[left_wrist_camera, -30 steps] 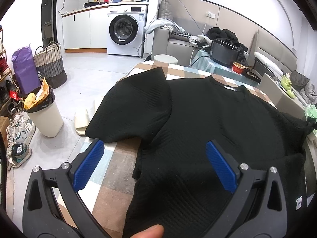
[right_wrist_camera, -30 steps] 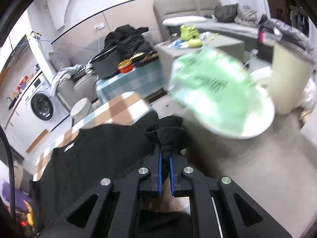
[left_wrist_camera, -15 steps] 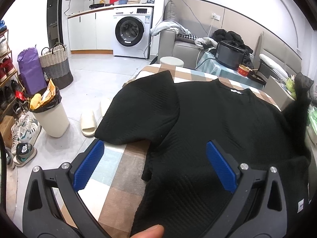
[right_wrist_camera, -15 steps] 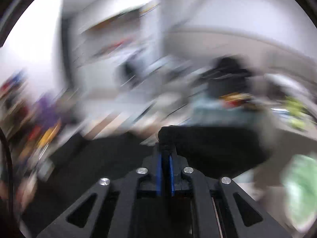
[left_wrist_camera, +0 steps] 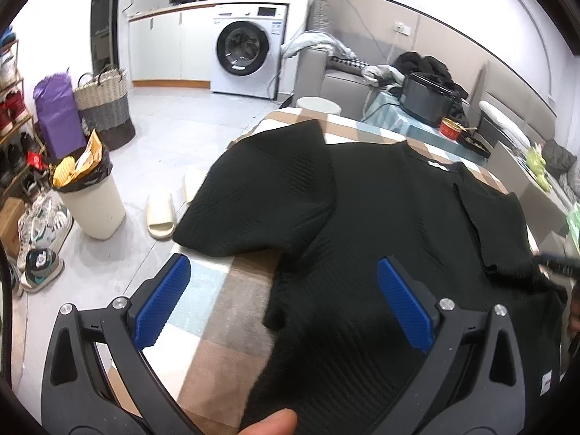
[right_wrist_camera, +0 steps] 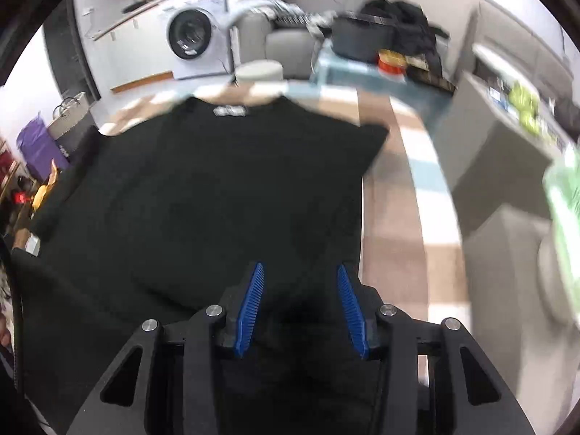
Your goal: Fold small clothes
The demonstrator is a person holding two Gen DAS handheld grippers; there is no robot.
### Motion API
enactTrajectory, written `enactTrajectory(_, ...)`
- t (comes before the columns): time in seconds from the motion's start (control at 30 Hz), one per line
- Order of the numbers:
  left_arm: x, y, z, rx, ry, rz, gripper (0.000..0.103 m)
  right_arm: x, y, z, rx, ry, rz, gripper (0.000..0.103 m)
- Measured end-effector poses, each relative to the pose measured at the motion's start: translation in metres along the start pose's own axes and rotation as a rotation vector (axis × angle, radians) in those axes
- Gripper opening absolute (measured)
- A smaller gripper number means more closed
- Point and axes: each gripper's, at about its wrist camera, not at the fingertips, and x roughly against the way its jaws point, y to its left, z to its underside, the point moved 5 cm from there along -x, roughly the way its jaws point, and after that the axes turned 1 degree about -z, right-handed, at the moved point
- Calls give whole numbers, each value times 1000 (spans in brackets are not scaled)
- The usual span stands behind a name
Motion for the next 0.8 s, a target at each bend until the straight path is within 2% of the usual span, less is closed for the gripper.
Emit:
enactTrajectory(0.1, -8, 20, -4, 58, 15, -34, 102, -11, 8, 12, 24, 12, -85, 44)
enactTrajectory(0.13, -11, 28, -5, 78, 17, -42, 102, -14, 14, 15, 49, 18, -88, 44)
enactTrajectory(0.23, -17, 48, -8, 132, 20, -73, 102, -35, 16, 24, 97, 89, 45, 44)
enactTrajectory(0.3, -23, 62, -10, 163, 25, -88, 102, -30, 6, 24, 25, 94, 69, 44)
enactTrajectory(0.37, -31, 73, -10, 200, 39, -64, 102, -24, -1, 22, 1, 78, 120, 44)
enactTrajectory(0.5, -49, 95, -11, 273, 71, -8, 102, -7, 5, 21, 0, 18, 69, 44)
enactTrajectory(0.63, -67, 110, -16, 301, 86, -25, 102, 6, 8, 23, -33, -14, -15, 44)
enactTrajectory(0.8, -97, 123, -20, 331, 113, -53, 102, 13, 15, 19, -58, -27, -33, 44)
